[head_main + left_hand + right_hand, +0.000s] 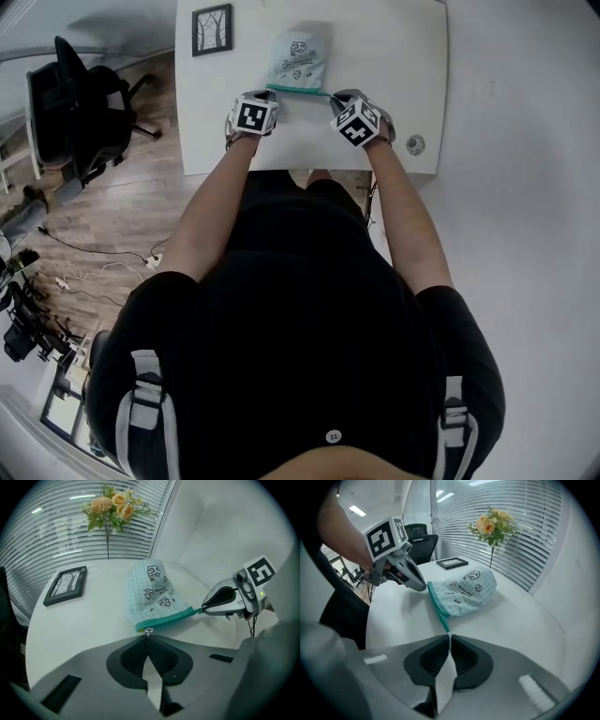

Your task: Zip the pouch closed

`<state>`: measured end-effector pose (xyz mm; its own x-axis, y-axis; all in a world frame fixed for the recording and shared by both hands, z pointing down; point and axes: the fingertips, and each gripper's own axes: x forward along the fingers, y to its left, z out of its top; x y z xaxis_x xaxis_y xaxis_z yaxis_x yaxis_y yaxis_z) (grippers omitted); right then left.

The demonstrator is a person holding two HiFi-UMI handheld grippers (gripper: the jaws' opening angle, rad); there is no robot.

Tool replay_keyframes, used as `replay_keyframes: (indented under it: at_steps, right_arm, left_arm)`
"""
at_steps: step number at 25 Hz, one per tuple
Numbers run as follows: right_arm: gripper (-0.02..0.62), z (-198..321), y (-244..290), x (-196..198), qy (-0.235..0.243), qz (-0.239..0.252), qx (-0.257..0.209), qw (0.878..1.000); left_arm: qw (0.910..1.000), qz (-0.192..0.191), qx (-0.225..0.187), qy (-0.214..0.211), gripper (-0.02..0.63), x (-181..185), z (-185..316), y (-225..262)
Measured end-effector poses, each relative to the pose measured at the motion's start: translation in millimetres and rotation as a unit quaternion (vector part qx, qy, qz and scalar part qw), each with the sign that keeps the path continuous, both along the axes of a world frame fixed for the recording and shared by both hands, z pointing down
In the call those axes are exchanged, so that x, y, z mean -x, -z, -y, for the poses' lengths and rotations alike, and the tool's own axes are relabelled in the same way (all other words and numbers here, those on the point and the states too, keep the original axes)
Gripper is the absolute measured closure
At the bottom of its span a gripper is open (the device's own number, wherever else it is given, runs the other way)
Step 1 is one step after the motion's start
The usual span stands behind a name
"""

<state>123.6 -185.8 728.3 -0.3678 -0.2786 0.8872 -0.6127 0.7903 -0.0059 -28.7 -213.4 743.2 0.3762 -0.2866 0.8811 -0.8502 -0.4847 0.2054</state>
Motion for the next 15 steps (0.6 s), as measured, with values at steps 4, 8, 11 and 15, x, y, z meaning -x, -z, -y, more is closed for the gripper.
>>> replay_keyframes:
  at_steps: [4,8,11,15]
  right_arm:
    - [0.566,1,-3,0,0.007,0.002,-0.005,1.0]
    - [0.558,1,-8,2,0.012,-0.002,-0.003,1.0]
    - [0.549,-1,-12,2,0.015,-0.004,-0.001,1.0]
    - [0.548,-3,-20,1,0.007,0.0,0.009,1.0]
  left_arm:
    - [0.9998,-0.012,0.018,0.005,0.597,0,-3,-4]
    - [0.9997,-0.006,0.022,-0.002,0.597,2,-6,-8]
    - [0.9997,-0.01,0.021,-0.002,0.592,3,-8,-9]
    - [0.9996,-0.017,0.022,-0.004,0.56,10,-16,-9]
